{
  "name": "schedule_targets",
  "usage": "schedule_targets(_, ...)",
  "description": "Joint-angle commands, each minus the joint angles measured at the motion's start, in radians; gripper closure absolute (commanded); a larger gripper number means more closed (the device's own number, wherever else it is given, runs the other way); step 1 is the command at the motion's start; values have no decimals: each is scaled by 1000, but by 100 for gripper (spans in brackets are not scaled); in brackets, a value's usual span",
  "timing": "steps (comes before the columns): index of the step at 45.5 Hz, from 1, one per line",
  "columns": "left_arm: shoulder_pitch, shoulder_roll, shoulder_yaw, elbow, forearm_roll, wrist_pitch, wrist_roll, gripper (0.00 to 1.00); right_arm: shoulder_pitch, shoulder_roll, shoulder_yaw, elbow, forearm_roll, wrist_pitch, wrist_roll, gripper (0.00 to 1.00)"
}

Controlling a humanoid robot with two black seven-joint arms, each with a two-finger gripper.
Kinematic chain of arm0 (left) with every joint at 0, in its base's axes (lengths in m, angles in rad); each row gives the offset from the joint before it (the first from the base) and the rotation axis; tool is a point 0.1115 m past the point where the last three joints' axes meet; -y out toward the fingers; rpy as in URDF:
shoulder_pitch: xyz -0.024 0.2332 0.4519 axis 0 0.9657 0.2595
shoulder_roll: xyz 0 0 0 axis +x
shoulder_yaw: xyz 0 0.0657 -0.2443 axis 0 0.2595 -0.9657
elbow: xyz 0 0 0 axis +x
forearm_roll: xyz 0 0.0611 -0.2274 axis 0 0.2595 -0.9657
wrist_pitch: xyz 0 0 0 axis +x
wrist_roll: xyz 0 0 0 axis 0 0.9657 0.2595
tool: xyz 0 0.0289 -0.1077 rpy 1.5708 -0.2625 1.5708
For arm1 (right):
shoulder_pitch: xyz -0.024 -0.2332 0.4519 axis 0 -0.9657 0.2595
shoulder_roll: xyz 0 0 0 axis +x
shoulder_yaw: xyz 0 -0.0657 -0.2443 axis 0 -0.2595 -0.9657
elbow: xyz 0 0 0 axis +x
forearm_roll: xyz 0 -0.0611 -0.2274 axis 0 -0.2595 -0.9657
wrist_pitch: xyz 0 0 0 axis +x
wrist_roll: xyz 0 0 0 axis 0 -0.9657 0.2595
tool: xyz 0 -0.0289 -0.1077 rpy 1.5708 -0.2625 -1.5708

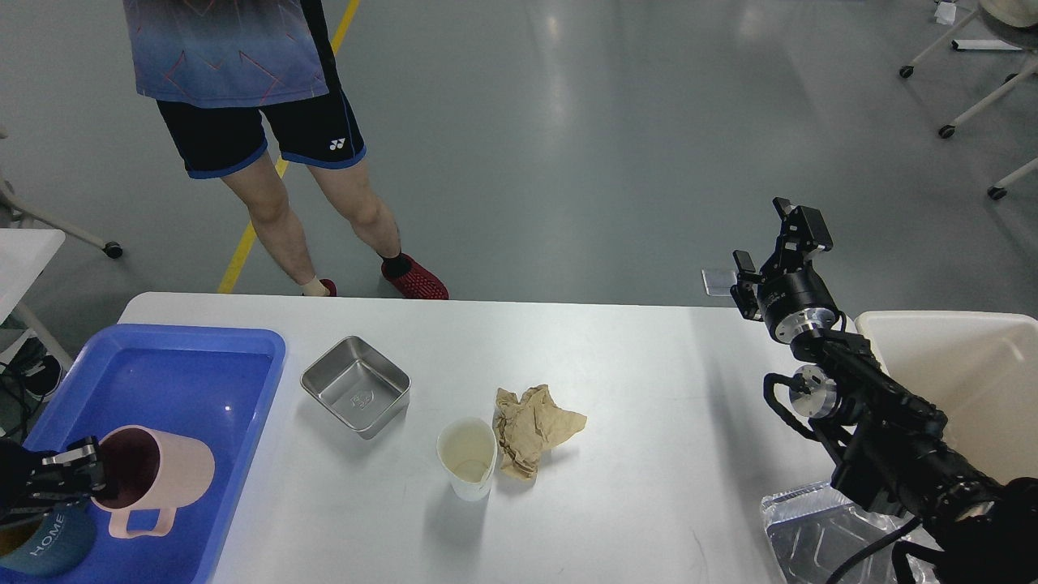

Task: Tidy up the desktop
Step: 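Lift the pink mug and carry it into the blue tray, then set the pink mug down in the tray and open the left gripper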

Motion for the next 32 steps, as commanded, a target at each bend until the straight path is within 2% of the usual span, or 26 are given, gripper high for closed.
schedule_targets(1, 62, -16, 0, 19, 2, 30, 1, 98, 9, -2, 0, 0, 0, 0, -1, 0)
schedule_targets(19, 92, -16, 0, 57, 2, 33, -2, 98, 13, -6, 0, -3, 0, 0, -1, 0)
schedule_targets(26, 121, -42, -1, 65, 2, 76, -2, 97, 12, -9, 0, -3, 0, 0, -1, 0)
schedule_targets(32, 125, -62, -1, 79, 2, 79, -4, 96, 6, -11, 0, -3, 0, 0, 0, 0)
